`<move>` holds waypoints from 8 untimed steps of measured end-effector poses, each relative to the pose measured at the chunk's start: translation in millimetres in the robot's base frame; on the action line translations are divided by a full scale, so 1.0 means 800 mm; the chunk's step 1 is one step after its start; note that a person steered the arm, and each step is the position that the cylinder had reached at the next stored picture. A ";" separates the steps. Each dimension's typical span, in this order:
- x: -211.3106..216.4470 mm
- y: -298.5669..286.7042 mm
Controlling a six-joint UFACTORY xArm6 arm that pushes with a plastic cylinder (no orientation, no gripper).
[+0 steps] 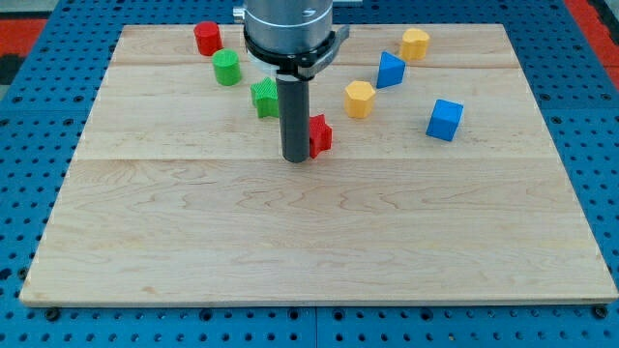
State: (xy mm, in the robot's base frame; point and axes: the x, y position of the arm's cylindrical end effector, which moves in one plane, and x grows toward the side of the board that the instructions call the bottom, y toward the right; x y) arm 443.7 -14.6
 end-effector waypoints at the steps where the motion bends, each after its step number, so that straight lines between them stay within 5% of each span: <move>1: 0.040 0.065; 2: 0.043 0.230; 3: -0.030 0.383; 4: -0.122 0.414; 6: -0.054 0.222; 8: -0.116 0.213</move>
State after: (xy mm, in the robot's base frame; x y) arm 350.9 156.0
